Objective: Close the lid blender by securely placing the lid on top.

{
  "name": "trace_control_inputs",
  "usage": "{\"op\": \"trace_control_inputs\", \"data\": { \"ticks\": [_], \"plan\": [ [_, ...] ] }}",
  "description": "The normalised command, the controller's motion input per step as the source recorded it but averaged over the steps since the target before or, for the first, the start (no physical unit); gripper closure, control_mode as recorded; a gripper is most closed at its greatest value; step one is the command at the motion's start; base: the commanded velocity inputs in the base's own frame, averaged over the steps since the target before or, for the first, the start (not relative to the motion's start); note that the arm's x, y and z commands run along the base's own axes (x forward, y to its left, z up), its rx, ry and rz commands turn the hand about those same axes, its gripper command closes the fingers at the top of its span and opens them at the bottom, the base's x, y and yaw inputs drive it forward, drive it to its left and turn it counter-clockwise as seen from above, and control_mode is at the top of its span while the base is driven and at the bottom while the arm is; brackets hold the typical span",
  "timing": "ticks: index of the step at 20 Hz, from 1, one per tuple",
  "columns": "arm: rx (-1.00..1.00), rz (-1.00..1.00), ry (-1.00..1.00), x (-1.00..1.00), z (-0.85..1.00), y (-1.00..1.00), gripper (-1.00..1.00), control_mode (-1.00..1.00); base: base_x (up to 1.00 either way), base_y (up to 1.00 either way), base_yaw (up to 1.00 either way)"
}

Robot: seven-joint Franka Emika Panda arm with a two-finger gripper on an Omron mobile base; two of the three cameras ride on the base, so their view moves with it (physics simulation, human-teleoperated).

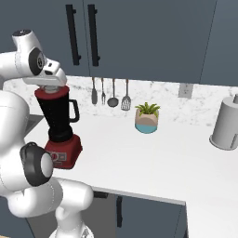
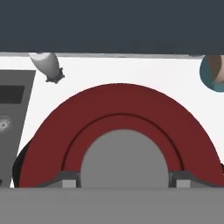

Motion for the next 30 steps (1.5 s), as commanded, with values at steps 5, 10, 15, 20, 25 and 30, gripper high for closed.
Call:
{"op": "trace_control_inputs", "data": {
  "ticks": [5,10,15,20,25,30],
  "plan": [
    [-0.06,0.0,0.0,0.0,-0.47,0.0,-1.0,-1.0,0.0,0.0,0.0],
    [-0.05,0.0,-0.01,-0.14,-0.42,0.0,-1.0,-1.0,0.0,0.0,0.0],
    [-0.03,0.0,0.0,-0.3,-0.28,0.0,-1.0,-1.0,0.0,0.0,0.0],
    [-0.03,0.0,0.0,-0.53,-0.2,0.0,-1.0,-1.0,0.0,0.0,0.0],
    [-0.02,0.0,0.0,-0.77,-0.16,0.0,-1.0,-1.0,0.0,0.0,0.0],
    [0.0,0.0,-0.12,-0.87,-0.03,0.0,-1.0,-1.0,0.0,0.0,0.0]
  ]
}}
